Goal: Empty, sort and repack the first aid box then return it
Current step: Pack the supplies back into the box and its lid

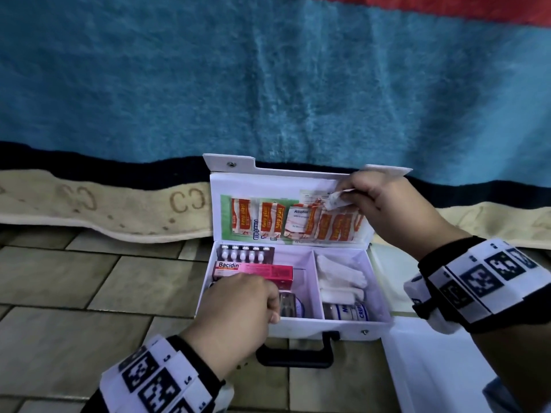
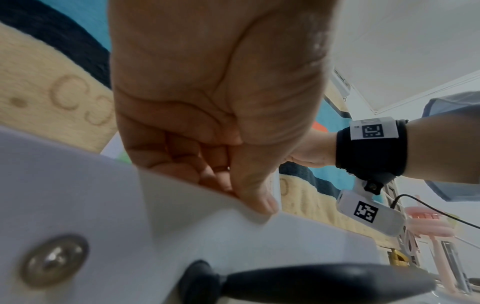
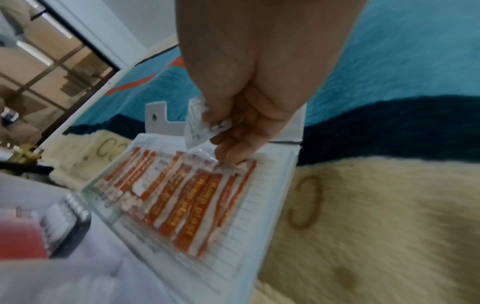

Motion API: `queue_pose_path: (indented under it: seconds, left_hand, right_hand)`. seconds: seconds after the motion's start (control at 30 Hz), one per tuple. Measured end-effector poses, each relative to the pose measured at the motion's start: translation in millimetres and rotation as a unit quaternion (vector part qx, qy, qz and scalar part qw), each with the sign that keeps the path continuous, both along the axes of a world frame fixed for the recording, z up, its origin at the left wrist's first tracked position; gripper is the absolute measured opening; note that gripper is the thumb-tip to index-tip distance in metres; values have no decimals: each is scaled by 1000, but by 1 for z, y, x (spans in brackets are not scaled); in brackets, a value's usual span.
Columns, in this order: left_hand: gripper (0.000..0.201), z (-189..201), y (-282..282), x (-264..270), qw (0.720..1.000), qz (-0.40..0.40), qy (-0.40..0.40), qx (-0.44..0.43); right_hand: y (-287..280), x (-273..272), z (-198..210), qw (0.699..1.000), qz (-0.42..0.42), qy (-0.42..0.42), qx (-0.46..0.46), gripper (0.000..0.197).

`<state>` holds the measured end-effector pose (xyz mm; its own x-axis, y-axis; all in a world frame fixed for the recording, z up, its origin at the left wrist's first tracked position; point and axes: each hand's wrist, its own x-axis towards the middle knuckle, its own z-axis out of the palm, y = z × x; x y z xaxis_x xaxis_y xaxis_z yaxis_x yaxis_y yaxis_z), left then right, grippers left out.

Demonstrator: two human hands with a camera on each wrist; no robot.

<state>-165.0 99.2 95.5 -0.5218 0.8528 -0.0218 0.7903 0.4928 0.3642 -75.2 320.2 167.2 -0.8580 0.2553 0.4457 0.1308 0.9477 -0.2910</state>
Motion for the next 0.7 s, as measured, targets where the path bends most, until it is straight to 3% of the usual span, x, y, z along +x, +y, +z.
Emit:
queue_pose_path:
  seconds: [0.1, 0.3, 0.57, 0.7]
  left_hand:
    - [6, 0, 0, 1, 1000, -2, -1, -1]
    - [3, -1, 0, 0, 1000, -3, -4, -5]
    - [4, -1, -1, 1, 1000, -5, -5, 6]
    - [10, -1, -1, 0, 1000, -7, -5, 10]
  right_hand:
    - [4, 5, -3, 1000, 0, 16, 17, 9]
    - [5, 7, -1, 997, -27, 25, -63, 9]
    - [2, 2, 0, 999, -17, -40, 22, 10]
    - [6, 2, 2, 999, -46, -6, -4, 9]
